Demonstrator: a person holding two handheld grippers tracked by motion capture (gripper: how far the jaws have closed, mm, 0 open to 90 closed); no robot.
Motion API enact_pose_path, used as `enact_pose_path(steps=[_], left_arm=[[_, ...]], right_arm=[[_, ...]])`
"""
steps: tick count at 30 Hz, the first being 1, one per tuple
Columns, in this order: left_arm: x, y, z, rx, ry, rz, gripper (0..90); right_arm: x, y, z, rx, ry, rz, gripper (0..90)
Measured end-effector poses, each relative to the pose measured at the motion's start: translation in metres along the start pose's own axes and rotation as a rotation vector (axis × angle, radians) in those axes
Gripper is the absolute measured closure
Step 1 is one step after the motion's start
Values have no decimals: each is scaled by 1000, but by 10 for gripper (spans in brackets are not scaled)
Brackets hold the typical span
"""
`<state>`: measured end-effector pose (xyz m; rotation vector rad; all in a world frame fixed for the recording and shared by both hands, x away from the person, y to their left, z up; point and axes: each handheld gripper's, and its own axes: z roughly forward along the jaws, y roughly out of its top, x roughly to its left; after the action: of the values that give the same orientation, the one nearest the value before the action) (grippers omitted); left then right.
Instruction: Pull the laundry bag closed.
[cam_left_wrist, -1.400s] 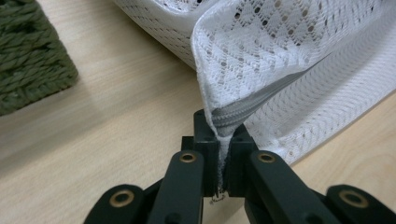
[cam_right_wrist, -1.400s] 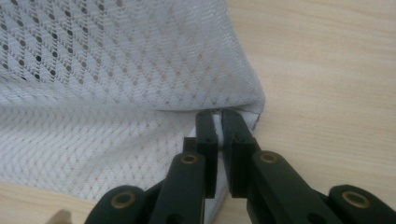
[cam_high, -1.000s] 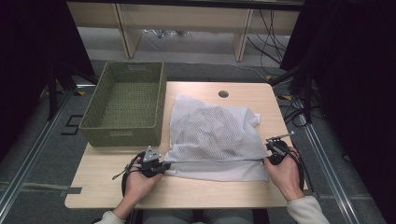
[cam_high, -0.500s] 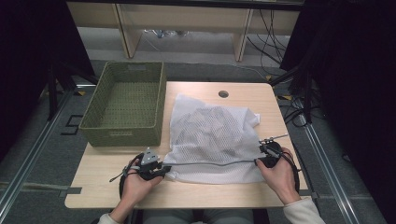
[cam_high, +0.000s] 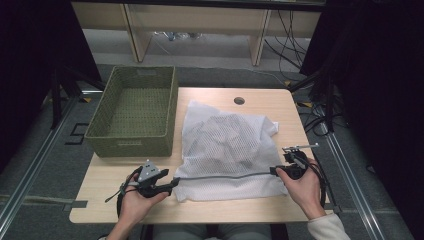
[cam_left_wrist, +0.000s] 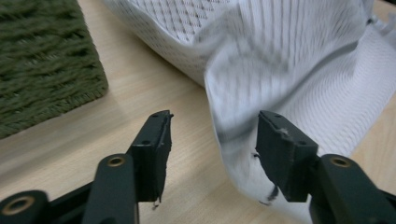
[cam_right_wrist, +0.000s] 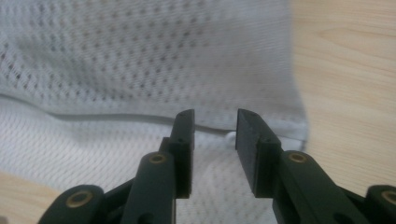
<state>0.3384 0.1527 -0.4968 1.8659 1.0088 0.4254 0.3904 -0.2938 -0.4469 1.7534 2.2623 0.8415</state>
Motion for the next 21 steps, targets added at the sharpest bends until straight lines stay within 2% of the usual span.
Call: enact_pose_path(steps=[1,2,4,9,11,12,13,14,15,16,17,18,21], left_arm=[[0,0,-2,-8,5,0,424],[0,0,-5,-11,8,7,412],[1,-1,-8,-26,8,12,392],[3,-4,-11,-54,23,19,363],[3,-7,-11,-62,25,38,361],[2,-8,-11,-63,24,26,360],[2,-8,-11,-64,23,32,360],[2,-8,-11,-64,23,32,359],[1,-10,-10,-85,12,17,357],[0,-11,-10,-77,22,19,355],[0,-11,-10,-77,22,19,348],[0,-14,-8,-94,18,28,334],[-1,-17,-6,-100,13,17,322]], right_arm=[[-3,0,-1,-4,11,-17,683],[-5,-1,-2,-3,4,12,683],[-9,-3,-3,-2,-3,32,682],[-15,-7,-3,12,-18,49,679],[-16,-10,-4,7,-3,47,678],[-18,-12,-4,7,-4,46,675],[-15,-13,-5,19,-16,91,673],[-15,-13,-5,19,-16,91,673],[-18,-16,-6,30,-70,59,665],[-18,-17,-6,27,-89,74,662],[-15,-19,-6,22,-107,119,659],[-21,-20,-6,25,-78,65,658],[-24,-21,-7,33,-61,73,655]])
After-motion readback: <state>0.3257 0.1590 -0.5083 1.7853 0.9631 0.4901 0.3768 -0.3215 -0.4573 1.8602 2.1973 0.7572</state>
